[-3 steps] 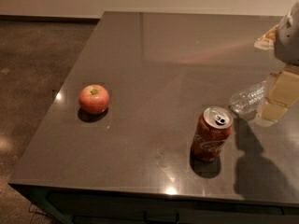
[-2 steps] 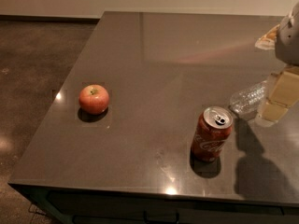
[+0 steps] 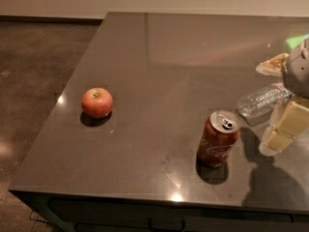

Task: Knock coke can over

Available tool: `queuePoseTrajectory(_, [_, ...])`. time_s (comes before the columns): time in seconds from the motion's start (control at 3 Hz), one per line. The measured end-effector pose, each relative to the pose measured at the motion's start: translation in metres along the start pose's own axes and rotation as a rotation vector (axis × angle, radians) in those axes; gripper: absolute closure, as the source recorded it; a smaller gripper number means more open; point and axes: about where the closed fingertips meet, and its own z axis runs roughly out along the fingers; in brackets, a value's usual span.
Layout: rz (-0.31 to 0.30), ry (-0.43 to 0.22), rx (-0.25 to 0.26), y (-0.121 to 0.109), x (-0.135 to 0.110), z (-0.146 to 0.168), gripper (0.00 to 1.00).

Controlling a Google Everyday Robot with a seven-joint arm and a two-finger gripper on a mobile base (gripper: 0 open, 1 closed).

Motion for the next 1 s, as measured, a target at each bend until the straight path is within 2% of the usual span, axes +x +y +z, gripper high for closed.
queuePoseTrajectory(0.33, [0.013, -0.084, -0.052, 0.016, 0.002, 0.015, 0.00])
queuePoseTrajectory(1.0, [0.045, -0.235, -0.093, 0.040, -0.014, 0.036, 0.00])
